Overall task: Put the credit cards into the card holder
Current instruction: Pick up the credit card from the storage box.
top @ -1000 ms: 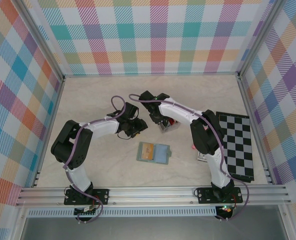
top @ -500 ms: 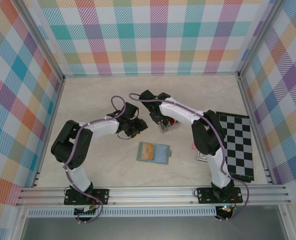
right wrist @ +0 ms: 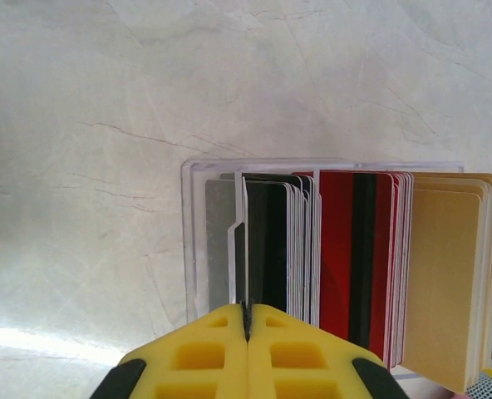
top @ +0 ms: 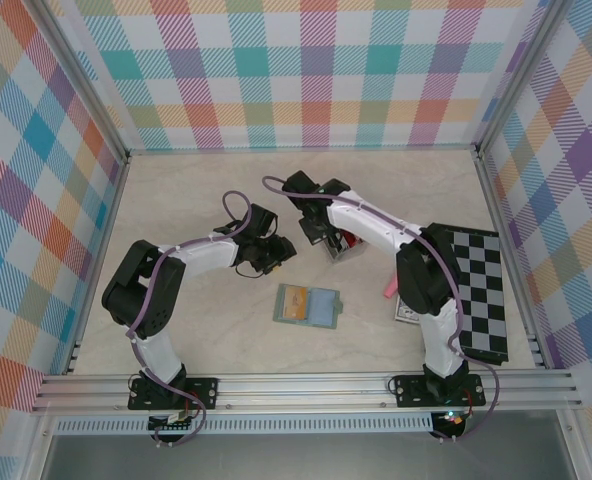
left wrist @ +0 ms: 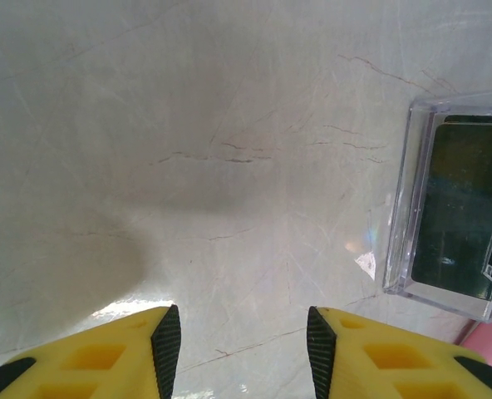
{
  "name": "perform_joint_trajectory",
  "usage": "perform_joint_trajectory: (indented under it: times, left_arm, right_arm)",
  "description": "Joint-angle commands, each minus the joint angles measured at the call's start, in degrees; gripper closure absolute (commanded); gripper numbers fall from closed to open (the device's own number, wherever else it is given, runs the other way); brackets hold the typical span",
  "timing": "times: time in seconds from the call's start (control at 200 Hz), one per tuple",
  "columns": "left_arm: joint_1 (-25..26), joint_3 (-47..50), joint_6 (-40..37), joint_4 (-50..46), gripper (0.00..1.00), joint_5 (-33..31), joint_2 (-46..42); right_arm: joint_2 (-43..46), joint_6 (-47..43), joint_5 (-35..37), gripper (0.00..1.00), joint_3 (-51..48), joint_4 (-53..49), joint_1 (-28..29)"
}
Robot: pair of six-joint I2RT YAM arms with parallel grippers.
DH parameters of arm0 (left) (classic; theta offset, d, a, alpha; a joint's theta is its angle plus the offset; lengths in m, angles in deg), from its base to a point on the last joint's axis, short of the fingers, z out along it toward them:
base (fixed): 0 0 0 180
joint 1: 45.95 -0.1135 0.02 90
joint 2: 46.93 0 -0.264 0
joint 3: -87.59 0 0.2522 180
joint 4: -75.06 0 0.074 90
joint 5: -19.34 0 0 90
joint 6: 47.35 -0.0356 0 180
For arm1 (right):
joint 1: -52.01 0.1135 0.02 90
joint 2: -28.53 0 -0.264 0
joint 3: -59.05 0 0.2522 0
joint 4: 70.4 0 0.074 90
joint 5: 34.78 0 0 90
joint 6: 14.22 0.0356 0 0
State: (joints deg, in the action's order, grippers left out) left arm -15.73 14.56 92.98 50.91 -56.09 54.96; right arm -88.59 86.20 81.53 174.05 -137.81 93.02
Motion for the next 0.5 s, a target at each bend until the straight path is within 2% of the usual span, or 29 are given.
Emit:
perform_joint_trajectory:
  times: [0.0, 0.26, 0.495]
  left_arm:
    - [-0.5, 0.5, 0.1, 0.3, 0.54, 1.3, -2.1]
    - [-0.7, 1.9, -0.5, 6.3, 0.51, 5.2, -5.0]
    - [-2.7, 7.1, 3.7, 21.1, 0.42, 14.6, -9.9]
  right_arm:
    - [3.2, 2.1, -4.3, 0.98, -0.8, -0.1, -1.1]
    - [10.9, 6.2, -14.8, 1.0, -4.3, 3.4, -3.8]
    - [24.2, 15.5, -33.1, 1.0, -17.0, 15.2, -9.0]
